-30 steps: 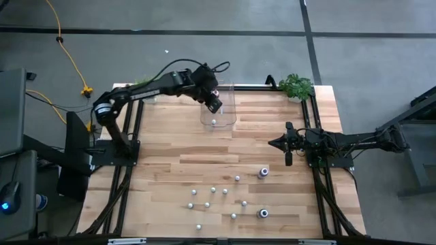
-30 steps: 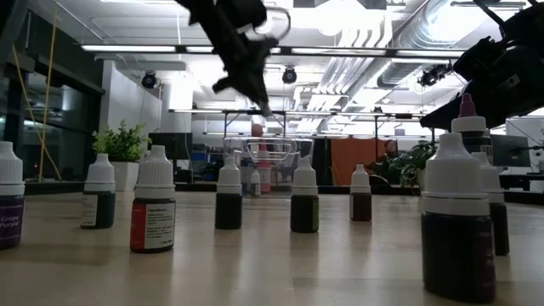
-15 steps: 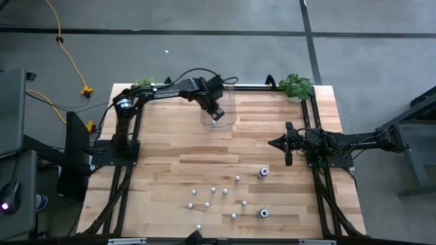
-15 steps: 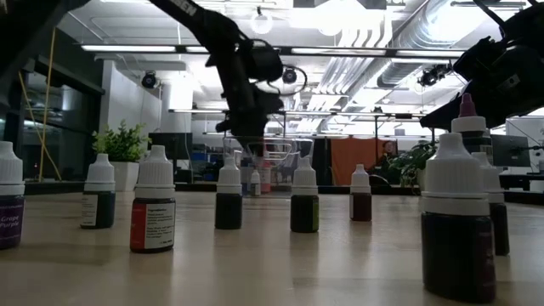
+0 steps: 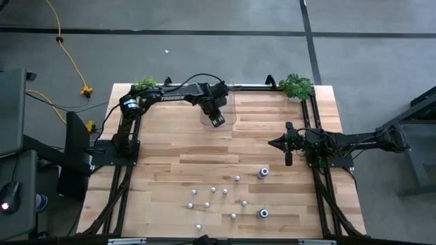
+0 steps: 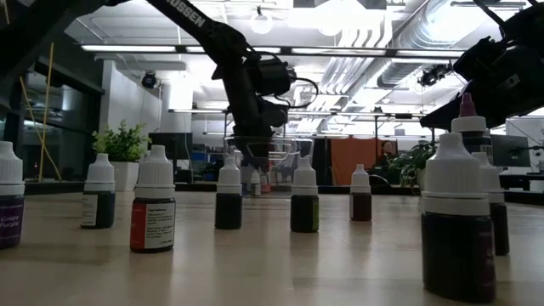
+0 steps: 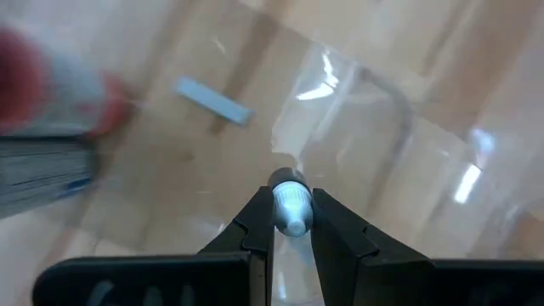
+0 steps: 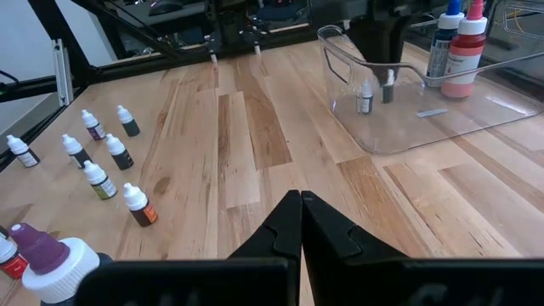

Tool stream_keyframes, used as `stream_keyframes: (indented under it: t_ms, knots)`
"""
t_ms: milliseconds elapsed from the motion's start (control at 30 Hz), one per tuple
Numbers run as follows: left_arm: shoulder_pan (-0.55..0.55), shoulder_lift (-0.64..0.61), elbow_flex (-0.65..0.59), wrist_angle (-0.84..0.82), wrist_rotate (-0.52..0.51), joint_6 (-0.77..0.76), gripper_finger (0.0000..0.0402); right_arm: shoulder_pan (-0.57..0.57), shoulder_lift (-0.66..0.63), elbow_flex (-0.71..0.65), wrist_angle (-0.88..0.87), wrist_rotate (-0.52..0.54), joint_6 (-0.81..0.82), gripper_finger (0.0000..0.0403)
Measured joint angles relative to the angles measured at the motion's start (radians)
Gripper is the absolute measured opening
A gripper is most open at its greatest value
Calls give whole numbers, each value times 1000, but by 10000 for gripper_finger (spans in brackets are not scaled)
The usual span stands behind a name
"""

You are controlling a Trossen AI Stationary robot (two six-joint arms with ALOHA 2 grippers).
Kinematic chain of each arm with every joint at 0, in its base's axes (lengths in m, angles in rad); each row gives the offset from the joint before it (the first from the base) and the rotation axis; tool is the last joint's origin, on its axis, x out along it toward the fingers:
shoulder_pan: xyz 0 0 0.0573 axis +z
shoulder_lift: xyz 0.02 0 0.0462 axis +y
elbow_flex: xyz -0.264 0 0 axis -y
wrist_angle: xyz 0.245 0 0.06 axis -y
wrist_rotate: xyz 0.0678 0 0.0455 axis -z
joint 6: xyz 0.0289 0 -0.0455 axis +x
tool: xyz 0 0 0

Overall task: Pick & Place food coloring
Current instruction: Put the small brown food coloring into the transparent bin

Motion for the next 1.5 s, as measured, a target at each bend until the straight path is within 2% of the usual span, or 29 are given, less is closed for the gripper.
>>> stream_keyframes:
  t_ms: [100, 333, 1000, 1300, 1500]
  knots:
    - [-12, 0, 0, -1, 37, 48, 47, 0, 0, 0, 0, 0, 0, 0]
    - [-39, 4, 0, 7, 40, 144, 47, 0, 0, 0, 0, 0, 0, 0]
    - [-40, 4, 0, 9, 69, 149, 47, 0, 0, 0, 0, 0, 0, 0]
    - [-40, 4, 0, 10, 74, 141, 104, 0, 0, 0, 0, 0, 0, 0]
    - [-40, 4, 0, 10, 73, 140, 114, 0, 0, 0, 0, 0, 0, 0]
